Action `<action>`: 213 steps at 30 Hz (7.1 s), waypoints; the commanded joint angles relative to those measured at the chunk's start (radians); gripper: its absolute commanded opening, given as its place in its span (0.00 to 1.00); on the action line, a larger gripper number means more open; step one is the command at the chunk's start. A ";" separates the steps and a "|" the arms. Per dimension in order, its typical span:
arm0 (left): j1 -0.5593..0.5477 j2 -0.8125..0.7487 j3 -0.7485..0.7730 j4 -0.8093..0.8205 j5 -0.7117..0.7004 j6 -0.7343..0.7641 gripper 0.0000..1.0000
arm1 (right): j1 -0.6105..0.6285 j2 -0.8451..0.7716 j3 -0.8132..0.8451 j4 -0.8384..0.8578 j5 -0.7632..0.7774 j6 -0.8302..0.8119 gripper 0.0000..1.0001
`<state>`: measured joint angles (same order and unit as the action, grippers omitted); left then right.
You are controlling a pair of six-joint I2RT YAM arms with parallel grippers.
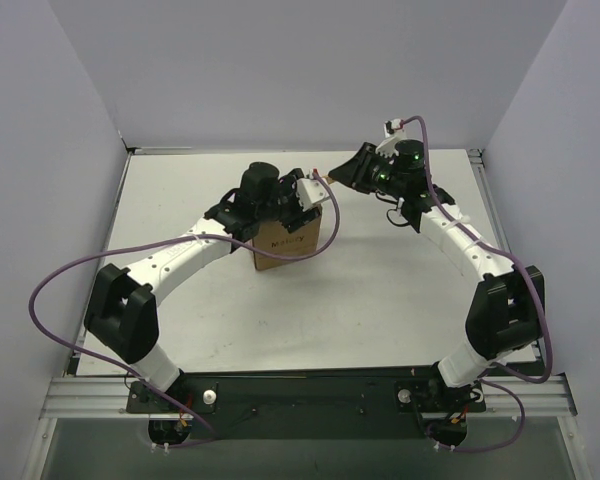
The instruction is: Unpack the express box
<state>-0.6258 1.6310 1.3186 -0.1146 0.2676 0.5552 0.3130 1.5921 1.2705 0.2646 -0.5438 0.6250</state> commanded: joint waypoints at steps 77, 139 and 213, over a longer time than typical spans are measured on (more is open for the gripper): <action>0.417 -0.220 -0.278 0.098 0.452 -0.414 0.00 | 0.193 0.232 0.288 -0.400 0.208 -0.915 0.00; 0.460 -0.217 -0.252 0.274 0.478 -0.838 0.61 | 0.241 0.017 0.125 -0.493 0.073 -1.062 0.00; 0.307 -0.186 0.195 -1.108 0.527 0.281 0.55 | -0.087 -0.029 0.311 -0.447 0.090 -0.657 0.00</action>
<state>-0.3355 1.3869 1.2663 -0.9085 0.7242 0.6701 0.2737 1.5845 1.5063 -0.2131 -0.3687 -0.1192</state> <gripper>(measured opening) 0.493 0.186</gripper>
